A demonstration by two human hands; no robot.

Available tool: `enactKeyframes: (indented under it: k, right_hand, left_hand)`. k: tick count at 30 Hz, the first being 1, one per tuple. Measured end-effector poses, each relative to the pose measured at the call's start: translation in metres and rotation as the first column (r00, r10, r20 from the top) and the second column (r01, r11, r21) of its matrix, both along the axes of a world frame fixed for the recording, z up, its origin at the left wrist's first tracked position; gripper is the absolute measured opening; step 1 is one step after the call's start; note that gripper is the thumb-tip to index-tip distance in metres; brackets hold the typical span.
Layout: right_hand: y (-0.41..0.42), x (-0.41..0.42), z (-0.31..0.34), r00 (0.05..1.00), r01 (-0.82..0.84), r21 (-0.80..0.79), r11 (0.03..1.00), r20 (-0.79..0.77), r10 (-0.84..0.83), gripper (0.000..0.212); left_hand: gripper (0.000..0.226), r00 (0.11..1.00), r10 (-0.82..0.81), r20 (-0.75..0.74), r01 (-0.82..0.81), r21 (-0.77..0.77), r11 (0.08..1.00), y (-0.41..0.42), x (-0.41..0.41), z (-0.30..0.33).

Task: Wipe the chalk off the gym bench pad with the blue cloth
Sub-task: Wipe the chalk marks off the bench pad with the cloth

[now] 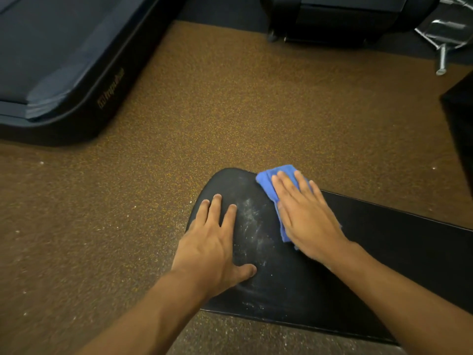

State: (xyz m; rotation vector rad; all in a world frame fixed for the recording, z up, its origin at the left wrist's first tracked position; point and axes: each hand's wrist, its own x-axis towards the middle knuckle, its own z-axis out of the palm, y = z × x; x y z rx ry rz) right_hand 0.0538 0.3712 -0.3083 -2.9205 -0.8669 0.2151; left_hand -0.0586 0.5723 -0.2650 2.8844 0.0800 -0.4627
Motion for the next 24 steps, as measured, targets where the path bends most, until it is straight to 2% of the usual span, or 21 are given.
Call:
enactKeyframes:
  k: [3, 5, 7, 9, 11, 14, 17, 20, 24]
  right_hand:
    - [0.043, 0.013, -0.002, 0.998, 0.055, 0.028, 0.998, 0.014, -0.056, 0.068]
    - [0.041, 0.001, 0.000, 0.999, -0.033, 0.015, 0.999, 0.028, 0.033, 0.064]
    - [0.011, -0.019, 0.003, 0.986, -0.159, -0.020, 0.987, 0.042, 0.160, 0.059]
    - [-0.020, -0.027, 0.008, 0.976, -0.215, -0.036, 0.976, 0.013, 0.216, 0.056]
    - [-0.024, -0.014, 0.007, 0.990, -0.139, -0.016, 0.990, 0.006, 0.139, 0.057]
    - [0.030, 0.012, -0.001, 0.999, 0.042, 0.022, 0.999, 0.010, -0.042, 0.062]
    - [0.074, 0.005, -0.004, 0.997, -0.065, 0.044, 0.997, 0.036, 0.064, 0.064]
    - [0.038, -0.016, -0.002, 0.980, -0.197, 0.016, 0.980, 0.043, 0.197, 0.059]
    - [-0.003, -0.010, 0.006, 0.984, -0.169, -0.032, 0.985, 0.049, 0.171, 0.058]
  left_hand:
    - [0.124, 1.000, 0.002, 0.004, -0.002, -0.002, 1.000, 0.000, 0.000, -0.004]
    - [0.125, 1.000, 0.004, 0.003, -0.004, -0.002, 1.000, 0.000, 0.000, -0.005]
    - [0.125, 1.000, 0.014, 0.002, -0.014, -0.007, 1.000, 0.000, 0.000, -0.004]
    - [0.125, 1.000, 0.025, 0.000, -0.025, -0.021, 0.999, 0.000, 0.000, -0.003]
    - [0.125, 1.000, 0.023, -0.002, -0.023, -0.021, 0.999, -0.001, 0.000, -0.002]
    - [0.124, 1.000, 0.008, -0.007, -0.008, -0.003, 1.000, -0.001, 0.000, -0.003]
    - [0.125, 1.000, 0.000, -0.001, 0.000, 0.006, 1.000, 0.000, 0.000, -0.005]
    - [0.125, 1.000, 0.007, 0.006, -0.007, -0.003, 1.000, 0.000, -0.001, -0.005]
    - [0.124, 1.000, 0.009, 0.017, -0.009, -0.007, 1.000, 0.000, 0.000, -0.005]
